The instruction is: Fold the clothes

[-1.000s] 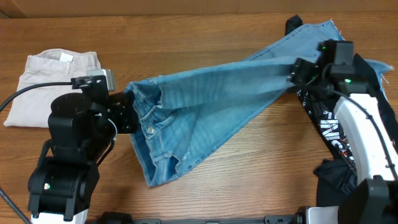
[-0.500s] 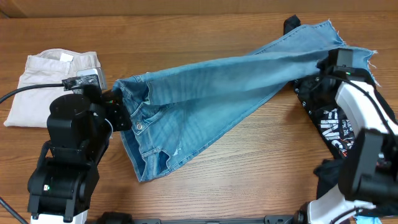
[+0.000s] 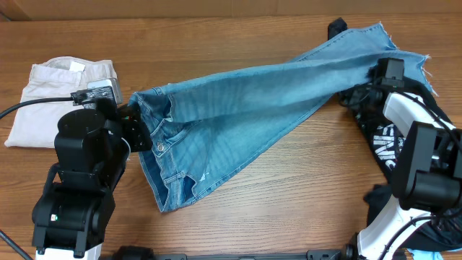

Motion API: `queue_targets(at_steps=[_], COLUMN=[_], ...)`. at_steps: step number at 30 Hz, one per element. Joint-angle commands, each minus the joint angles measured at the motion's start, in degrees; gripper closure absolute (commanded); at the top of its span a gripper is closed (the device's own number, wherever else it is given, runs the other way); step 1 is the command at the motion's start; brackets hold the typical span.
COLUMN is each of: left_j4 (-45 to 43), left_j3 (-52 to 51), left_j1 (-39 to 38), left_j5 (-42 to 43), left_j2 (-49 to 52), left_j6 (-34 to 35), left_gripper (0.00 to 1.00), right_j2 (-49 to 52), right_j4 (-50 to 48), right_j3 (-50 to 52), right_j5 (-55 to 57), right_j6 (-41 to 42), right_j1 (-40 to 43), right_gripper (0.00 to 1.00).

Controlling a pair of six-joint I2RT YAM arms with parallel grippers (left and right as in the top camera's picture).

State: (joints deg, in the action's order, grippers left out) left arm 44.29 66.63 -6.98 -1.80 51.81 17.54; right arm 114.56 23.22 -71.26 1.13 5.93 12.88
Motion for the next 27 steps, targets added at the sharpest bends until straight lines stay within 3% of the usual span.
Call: queue_targets(at_steps=[1,7,11,13,19,27], left_j4=[-0.6,1.6,2.2,2.1,1.8,1.8], left_j3=[1.6,1.6,1.6,1.6,1.6,1.6], left_j1=[0.7,0.7,0.7,0.7,0.7,0.7], left_j5=[-2.3,-2.3,-3.0,-3.6,-6.2,-10.9], left_j2=[-0.5,-0.5,-0.6,-0.5,-0.5,-0.5], left_j6=[-0.9,-0.8,-0.9,-0.9,-0.9,-0.9], left_gripper=[0.89,0.88,0.85,0.85,0.81,0.79], right_j2=[3.7,3.7,3.7,3.5,1.0,-0.6], right_j4=[-3.6,-8.4,-8.2,-7.3,-5.2,-1.4], right_j3=[-0.8,-2.2,-3.4,-4.1,-7.3,-8.9], right_j5=[8.4,8.2,5.1,0.5,-16.0,-20.9], right_j6=[-0.3,0.3,0.2,0.2,-0.3,-2.1], right_j1=[6.3,17.2,22.5,23.4,21.2,13.2], right_gripper=[0.82,0.8,0.54,0.48,0.4,0.27])
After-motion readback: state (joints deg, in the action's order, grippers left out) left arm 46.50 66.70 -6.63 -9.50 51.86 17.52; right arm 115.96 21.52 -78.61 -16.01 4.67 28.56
